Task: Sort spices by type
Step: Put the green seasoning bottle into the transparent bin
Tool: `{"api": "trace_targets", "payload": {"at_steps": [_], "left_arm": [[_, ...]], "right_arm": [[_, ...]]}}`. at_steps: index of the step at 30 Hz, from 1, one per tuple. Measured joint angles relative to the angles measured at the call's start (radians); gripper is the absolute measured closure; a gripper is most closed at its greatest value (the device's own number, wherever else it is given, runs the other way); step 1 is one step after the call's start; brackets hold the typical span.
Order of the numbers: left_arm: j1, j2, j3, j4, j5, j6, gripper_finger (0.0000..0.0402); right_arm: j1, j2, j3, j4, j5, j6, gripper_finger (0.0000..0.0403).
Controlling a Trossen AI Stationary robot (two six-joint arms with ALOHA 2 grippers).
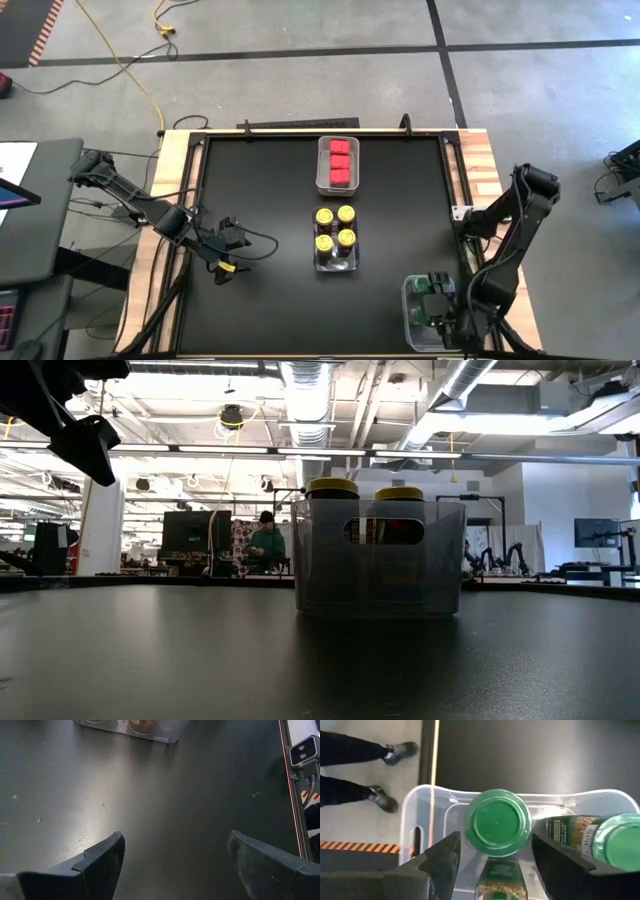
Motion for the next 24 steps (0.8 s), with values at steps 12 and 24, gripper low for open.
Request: {"api": "trace_targets", "payload": {"at_steps": [12, 24], "left_arm": [[0.000, 0.000, 0.000, 0.000, 0.000, 0.000, 0.0061], [0.000, 0.000, 0.000, 0.000, 0.000, 0.000, 0.0061]], "right_arm": [[-0.006, -0.127, 0.000, 0.008, 0.011, -0.002, 0.0131], [-0.081, -0.096, 0.000, 0.161, 0.013, -0.085, 0.0133]]}}
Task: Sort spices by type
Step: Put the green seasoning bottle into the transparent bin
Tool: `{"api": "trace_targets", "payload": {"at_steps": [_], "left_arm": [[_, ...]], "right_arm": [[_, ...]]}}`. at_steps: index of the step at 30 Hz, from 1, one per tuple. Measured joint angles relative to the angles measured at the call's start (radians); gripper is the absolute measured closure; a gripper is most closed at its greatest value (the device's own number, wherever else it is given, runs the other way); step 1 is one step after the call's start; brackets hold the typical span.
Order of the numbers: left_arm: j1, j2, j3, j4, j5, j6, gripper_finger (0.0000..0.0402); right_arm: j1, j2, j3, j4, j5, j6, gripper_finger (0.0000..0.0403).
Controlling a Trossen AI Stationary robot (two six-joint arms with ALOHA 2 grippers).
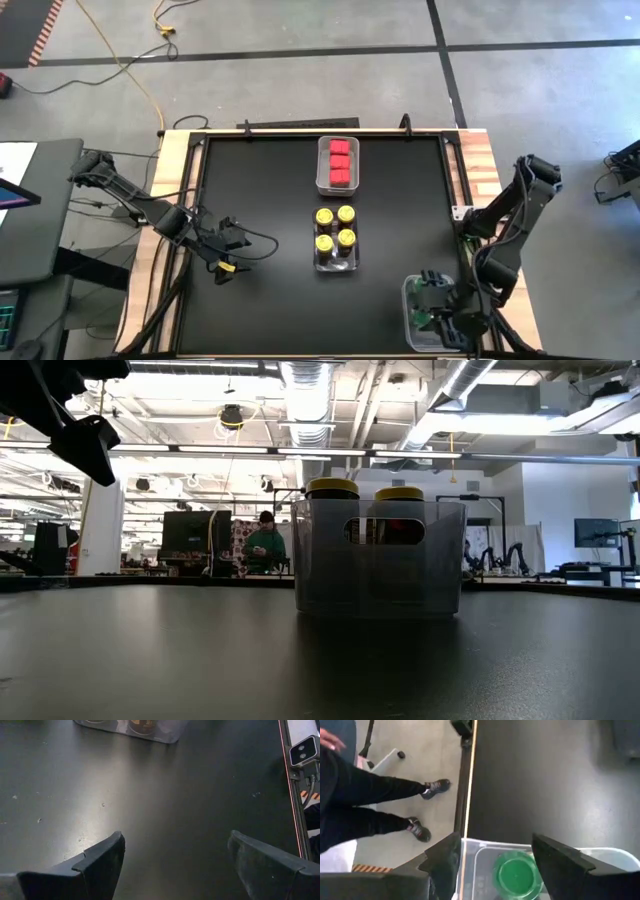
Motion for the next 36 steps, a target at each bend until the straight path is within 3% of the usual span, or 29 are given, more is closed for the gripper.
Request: {"api": "trace_targets", "payload": {"at_steps": [4, 9, 14, 20, 24, 28, 36], "left_arm": [[0.000, 0.000, 0.000, 0.000, 0.000, 0.000, 0.0061], [0.000, 0.000, 0.000, 0.000, 0.000, 0.000, 0.0061], [0.000, 0.000, 0.000, 0.000, 0.000, 0.000, 0.0061], [0.000, 0.000, 0.000, 0.000, 0.000, 0.000, 0.0061], [0.000, 0.000, 0.000, 0.000, 0.000, 0.000, 0.0061], [0.000, 0.000, 0.000, 0.000, 0.000, 0.000, 0.0061], [0.000, 0.000, 0.000, 0.000, 0.000, 0.000, 0.0061]], "right_arm": [[-0.038, 0.000, 0.000, 0.000, -0.001, -0.004, 0.0153], [-0.065, 0.029, 0.055, -0.021, -0.004, -0.052, 0.0230], [-0.091, 0.129, 0.198, -0.123, -0.026, -0.112, 0.0312], [-0.132, 0.280, 0.371, -0.300, -0.103, -0.127, 0.0375], [-0.155, 0.364, 0.421, -0.354, -0.173, -0.126, 0.0392], [-0.170, 0.422, 0.426, -0.358, -0.224, -0.098, 0.0382], [-0.174, 0.468, 0.426, -0.380, -0.295, -0.071, 0.0387]]}}
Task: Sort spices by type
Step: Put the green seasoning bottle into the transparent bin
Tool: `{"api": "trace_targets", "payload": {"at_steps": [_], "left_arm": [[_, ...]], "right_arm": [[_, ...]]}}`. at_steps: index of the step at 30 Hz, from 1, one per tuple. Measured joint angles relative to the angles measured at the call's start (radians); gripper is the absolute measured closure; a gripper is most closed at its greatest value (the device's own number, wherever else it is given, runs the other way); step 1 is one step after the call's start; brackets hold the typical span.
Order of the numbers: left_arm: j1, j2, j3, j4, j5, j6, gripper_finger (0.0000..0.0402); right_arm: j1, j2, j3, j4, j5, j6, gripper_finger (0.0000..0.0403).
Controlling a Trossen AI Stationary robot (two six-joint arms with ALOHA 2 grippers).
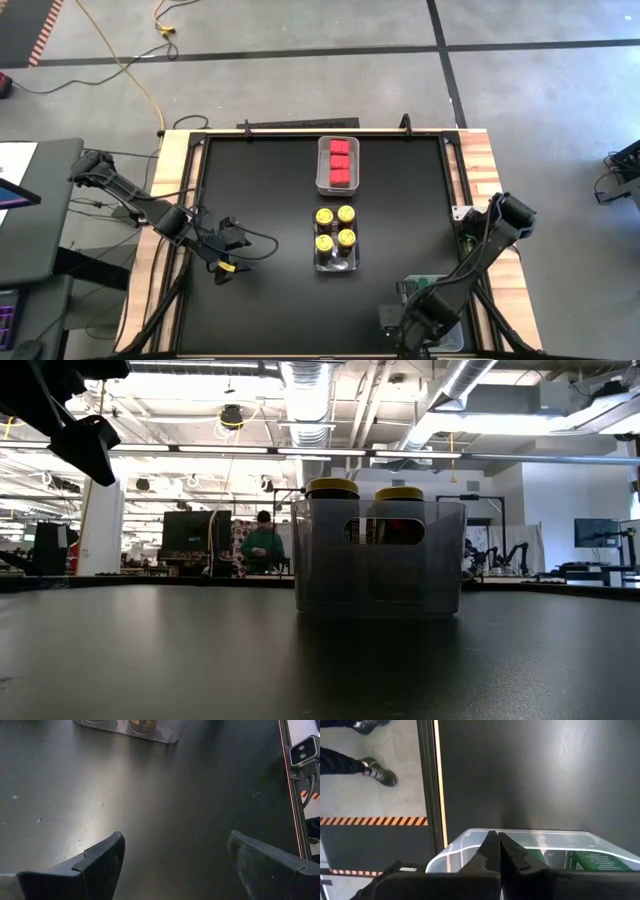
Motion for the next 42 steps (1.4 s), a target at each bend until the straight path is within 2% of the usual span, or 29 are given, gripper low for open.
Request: {"api": "trace_targets", "payload": {"at_steps": [11, 24, 42], "left_arm": [[0.000, 0.000, 0.000, 0.000, 0.000, 0.000, 0.0061], [0.000, 0.000, 0.000, 0.000, 0.000, 0.000, 0.0061], [0.000, 0.000, 0.000, 0.000, 0.000, 0.000, 0.0061]], "right_arm": [[0.002, 0.000, 0.000, -0.101, -0.061, 0.027, 0.0386], [0.002, 0.001, 0.000, -0.110, -0.099, 0.049, 0.0387], [0.002, 0.001, 0.000, -0.096, -0.100, 0.052, 0.0381]]}}
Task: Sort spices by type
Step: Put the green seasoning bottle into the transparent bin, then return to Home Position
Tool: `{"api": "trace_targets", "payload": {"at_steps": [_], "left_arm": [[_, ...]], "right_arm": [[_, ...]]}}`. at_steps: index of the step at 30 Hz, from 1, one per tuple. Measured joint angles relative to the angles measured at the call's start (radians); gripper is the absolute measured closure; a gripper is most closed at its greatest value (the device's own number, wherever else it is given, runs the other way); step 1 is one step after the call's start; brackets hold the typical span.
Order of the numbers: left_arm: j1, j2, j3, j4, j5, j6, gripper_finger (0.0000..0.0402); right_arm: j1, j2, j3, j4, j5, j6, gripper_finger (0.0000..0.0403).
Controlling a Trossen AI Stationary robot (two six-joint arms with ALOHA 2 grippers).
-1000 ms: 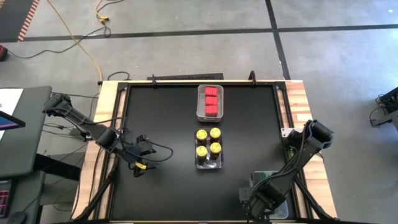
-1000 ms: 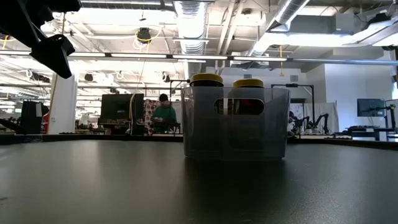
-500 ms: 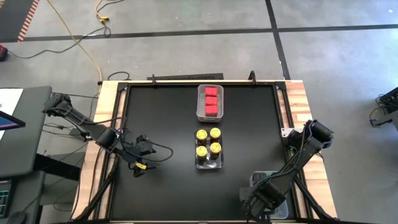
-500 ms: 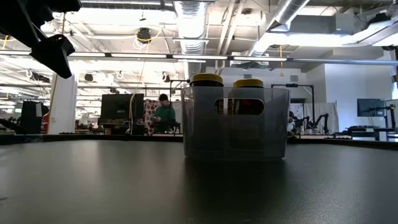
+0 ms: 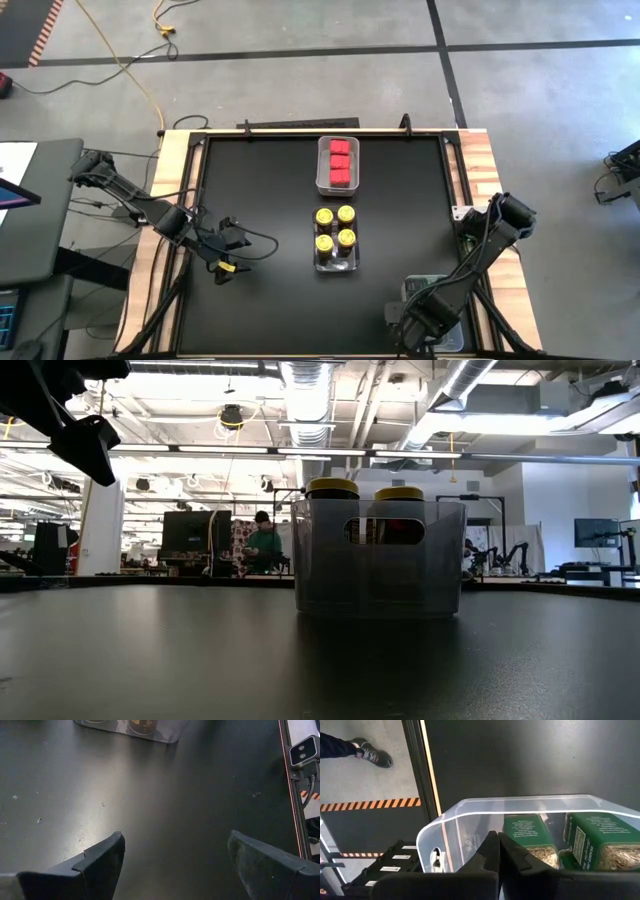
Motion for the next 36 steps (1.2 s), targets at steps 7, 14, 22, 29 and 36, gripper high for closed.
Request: {"api": "trace_targets", "payload": {"at_steps": [7, 14, 22, 29, 36], "left_arm": [[0.000, 0.000, 0.000, 0.000, 0.000, 0.000, 0.0061], [0.000, 0.000, 0.000, 0.000, 0.000, 0.000, 0.0061], [0.000, 0.000, 0.000, 0.000, 0.000, 0.000, 0.0061], [0.000, 0.000, 0.000, 0.000, 0.000, 0.000, 0.0061], [0.000, 0.000, 0.000, 0.000, 0.000, 0.000, 0.0061]], "right_arm": [[0.000, -0.038, 0.000, 0.004, 0.039, 0.008, 0.0380], [-0.022, -0.120, 0.000, 0.037, 0.249, -0.020, 0.0379], [-0.072, -0.144, 0.000, -0.001, 0.252, -0.277, 0.0378], [-0.149, -0.139, -0.001, -0.052, 0.258, -0.455, 0.0378], [-0.218, -0.139, -0.003, -0.128, 0.264, -0.632, 0.0377]]}}
